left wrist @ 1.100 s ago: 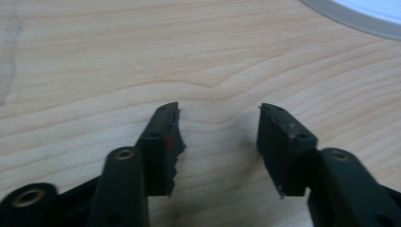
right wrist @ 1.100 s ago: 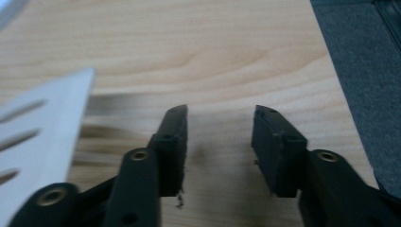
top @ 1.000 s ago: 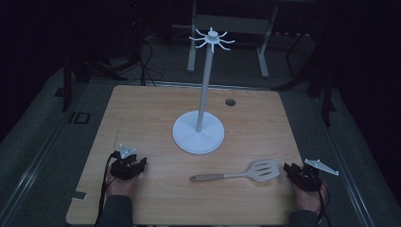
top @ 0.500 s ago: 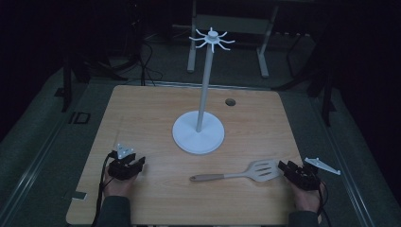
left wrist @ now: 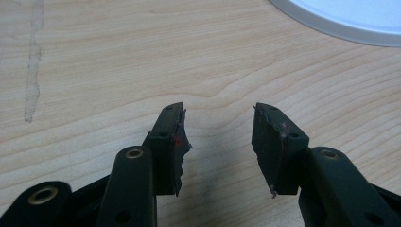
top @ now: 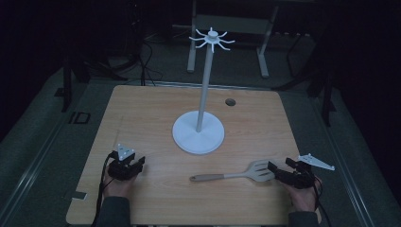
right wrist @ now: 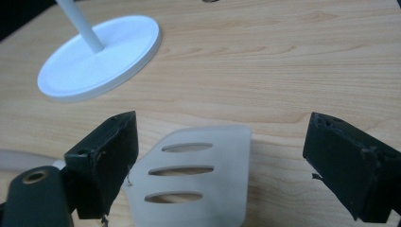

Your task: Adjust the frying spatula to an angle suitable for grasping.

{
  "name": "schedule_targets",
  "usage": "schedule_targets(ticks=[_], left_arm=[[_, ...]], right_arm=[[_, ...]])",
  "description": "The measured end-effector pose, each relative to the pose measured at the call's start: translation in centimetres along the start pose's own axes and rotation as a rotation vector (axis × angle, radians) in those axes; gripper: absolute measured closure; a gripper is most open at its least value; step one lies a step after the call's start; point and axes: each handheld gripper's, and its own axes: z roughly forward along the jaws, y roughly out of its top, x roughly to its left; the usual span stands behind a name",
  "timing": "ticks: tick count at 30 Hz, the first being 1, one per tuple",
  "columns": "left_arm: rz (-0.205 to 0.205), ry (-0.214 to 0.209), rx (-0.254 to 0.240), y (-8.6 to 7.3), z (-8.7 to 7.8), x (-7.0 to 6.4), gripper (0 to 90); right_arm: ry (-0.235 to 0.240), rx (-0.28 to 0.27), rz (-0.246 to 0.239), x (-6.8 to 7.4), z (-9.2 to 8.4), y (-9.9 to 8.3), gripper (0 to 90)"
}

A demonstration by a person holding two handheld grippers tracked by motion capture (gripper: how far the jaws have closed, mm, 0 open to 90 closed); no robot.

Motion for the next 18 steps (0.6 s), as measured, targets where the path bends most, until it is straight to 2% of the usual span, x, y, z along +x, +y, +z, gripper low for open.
schedule_targets(ticks=[1,2,4,9,13,14,17,18], left_arm=[[0.002,-0.001,-0.004,0.0,-0.1,0.0,54.8],[0.003,-0.002,-0.009,0.0,-0.1,0.0,54.7],[0.001,-0.01,-0.009,0.0,-0.2,0.0,54.8],[-0.008,-0.014,-0.016,0.1,-0.5,0.0,55.3],[-0.006,-0.026,-0.024,0.2,-0.7,0.1,54.0],[-0.004,-0.024,-0.022,0.2,-0.7,0.1,54.0],[0.01,-0.022,-0.015,0.1,-0.7,0.0,52.8],[0.015,-0.022,-0.013,0.1,-0.7,0.0,52.0]], right_arm=[[0.0,0.0,0.0,0.0,0.0,0.0,12.6],[-0.015,0.014,-0.028,0.3,0.1,0.1,15.0],[-0.016,0.016,-0.043,0.5,0.1,0.2,16.6],[-0.022,0.044,-0.125,1.6,0.6,0.6,25.7],[-0.006,0.058,-0.197,2.6,1.0,1.7,32.8],[-0.006,0.058,-0.197,2.6,1.0,1.7,32.8],[-0.014,0.071,-0.242,3.3,1.2,2.4,33.1],[-0.022,0.09,-0.277,3.7,1.3,2.9,35.1]])
